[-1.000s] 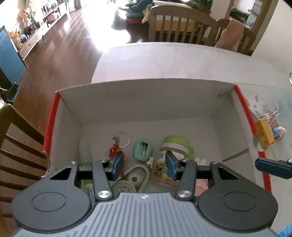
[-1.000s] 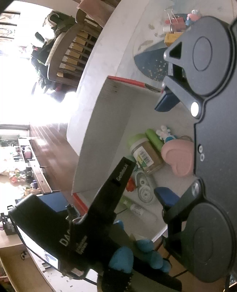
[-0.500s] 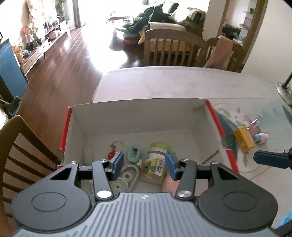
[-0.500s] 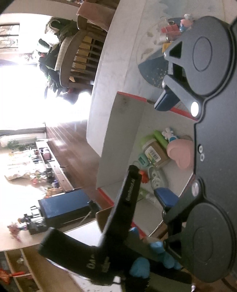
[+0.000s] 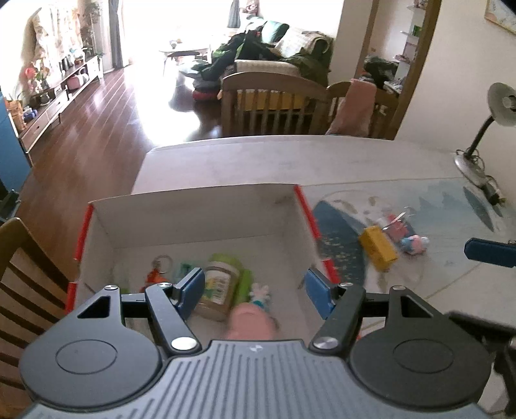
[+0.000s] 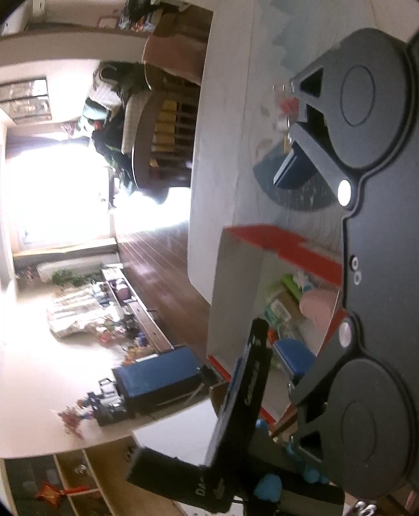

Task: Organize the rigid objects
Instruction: 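Withdraw both grippers from the box and move back over the pile, then grasp the yellow rectangular box with the left gripper while the right grasps the pink pig toy, then carry the yellow box and pig toy over the cardboard box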

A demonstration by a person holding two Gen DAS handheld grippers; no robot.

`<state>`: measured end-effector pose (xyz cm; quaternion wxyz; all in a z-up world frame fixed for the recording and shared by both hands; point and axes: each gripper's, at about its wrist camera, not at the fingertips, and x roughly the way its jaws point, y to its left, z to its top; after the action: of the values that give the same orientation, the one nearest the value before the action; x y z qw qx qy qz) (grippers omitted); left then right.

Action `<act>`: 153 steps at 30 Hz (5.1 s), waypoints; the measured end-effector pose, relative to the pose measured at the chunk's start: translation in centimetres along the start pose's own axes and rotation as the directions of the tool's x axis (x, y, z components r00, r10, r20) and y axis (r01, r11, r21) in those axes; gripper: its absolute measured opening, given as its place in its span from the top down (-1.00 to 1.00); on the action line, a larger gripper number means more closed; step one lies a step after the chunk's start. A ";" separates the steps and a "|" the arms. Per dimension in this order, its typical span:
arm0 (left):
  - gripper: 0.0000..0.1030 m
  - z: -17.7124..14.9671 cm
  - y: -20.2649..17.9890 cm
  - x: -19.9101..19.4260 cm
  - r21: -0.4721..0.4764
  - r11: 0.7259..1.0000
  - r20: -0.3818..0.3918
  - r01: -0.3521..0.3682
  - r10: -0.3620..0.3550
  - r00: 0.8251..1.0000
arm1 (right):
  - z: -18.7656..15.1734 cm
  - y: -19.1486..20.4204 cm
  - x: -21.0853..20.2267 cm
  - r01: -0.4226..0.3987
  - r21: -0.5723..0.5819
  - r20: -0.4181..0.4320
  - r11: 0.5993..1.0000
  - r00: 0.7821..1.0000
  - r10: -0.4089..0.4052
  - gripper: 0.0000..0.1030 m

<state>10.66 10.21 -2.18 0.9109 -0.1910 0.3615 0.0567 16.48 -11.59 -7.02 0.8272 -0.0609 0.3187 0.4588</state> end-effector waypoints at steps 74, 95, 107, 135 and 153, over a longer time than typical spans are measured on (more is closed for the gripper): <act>-0.97 -0.5 -19.2 23.4 -0.030 0.982 -0.117 -0.188 0.184 0.976 | -6.8 -23.9 12.6 -0.065 -0.308 -0.302 0.949 0.953 -0.032 -0.21; 0.39 0.6 -19.9 23.5 -0.034 0.996 -0.090 -0.088 0.085 0.992 | -8.0 -24.5 10.3 -0.009 -0.032 -0.276 0.999 0.961 -0.001 0.18; 0.44 -0.6 -18.8 19.9 -0.150 0.989 -0.077 -0.007 -0.005 0.997 | -9.3 -24.0 6.2 0.046 0.219 -0.240 0.975 0.971 0.008 0.18; 0.41 -0.7 -19.7 21.4 -0.037 0.999 -0.112 -0.040 0.035 0.993 | -10.2 -21.8 0.8 0.136 0.287 -0.185 0.948 0.979 -0.085 0.18; 0.43 -1.6 -18.9 19.2 -0.049 0.997 -0.077 -0.053 0.049 0.996 | -9.2 -20.3 0.1 0.113 0.260 -0.161 0.959 0.984 -0.072 0.18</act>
<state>28.28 -8.44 -10.48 0.8895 -0.2069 0.3990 0.0821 28.41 -26.78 -18.23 0.8219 0.0024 0.4361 0.3664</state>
